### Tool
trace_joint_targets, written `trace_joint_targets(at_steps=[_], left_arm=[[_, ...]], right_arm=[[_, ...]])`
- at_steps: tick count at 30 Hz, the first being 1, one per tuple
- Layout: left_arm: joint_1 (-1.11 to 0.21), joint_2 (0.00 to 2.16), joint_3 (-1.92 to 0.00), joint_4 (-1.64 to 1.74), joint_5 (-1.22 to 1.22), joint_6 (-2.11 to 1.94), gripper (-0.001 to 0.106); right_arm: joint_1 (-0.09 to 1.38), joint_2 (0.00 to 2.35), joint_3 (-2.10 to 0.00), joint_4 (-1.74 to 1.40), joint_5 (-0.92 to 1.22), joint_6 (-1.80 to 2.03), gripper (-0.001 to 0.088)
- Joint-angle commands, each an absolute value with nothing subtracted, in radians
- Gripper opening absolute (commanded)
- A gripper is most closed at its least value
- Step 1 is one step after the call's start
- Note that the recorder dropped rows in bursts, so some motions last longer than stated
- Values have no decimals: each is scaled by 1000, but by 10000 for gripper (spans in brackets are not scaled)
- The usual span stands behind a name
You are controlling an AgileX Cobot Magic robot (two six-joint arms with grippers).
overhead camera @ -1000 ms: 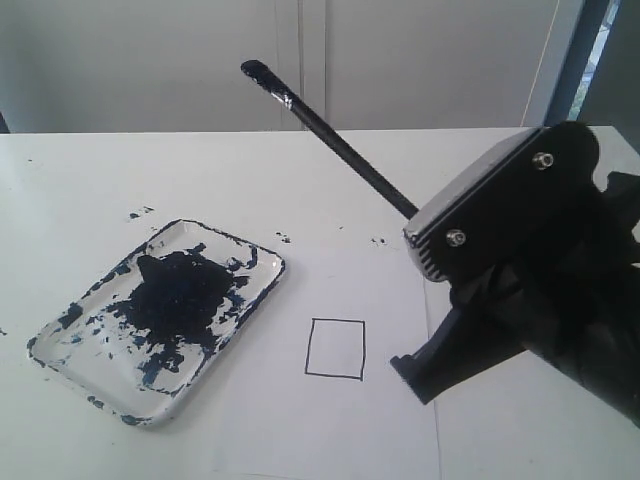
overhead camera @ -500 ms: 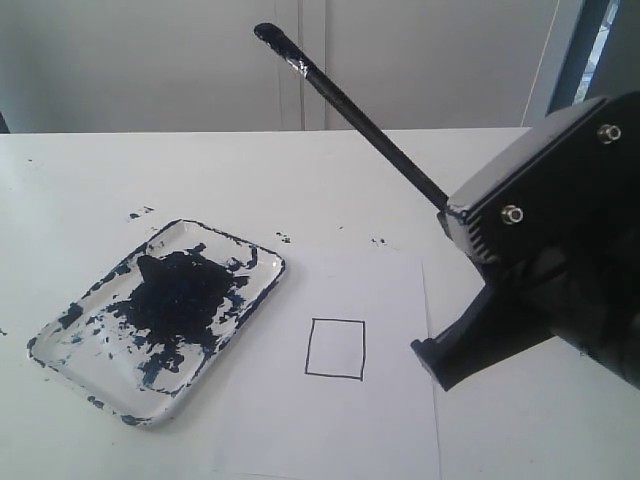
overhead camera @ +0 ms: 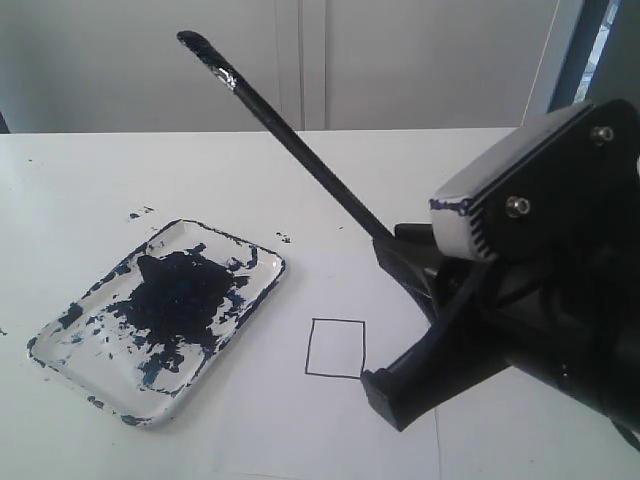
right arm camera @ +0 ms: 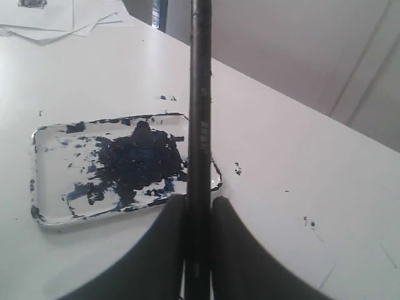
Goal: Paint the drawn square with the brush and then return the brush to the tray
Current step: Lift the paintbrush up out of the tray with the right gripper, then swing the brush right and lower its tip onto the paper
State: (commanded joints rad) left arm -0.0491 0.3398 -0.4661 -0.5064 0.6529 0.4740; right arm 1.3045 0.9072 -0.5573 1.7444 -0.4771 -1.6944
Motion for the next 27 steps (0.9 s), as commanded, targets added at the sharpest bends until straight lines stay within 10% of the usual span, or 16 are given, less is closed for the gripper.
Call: trace_joint_targets(at_steps=[27], left_arm=[[-49,340,-466,-506,653,474,0]], right_arm=[[1268,816,-465,1732,-422,-1471,0]])
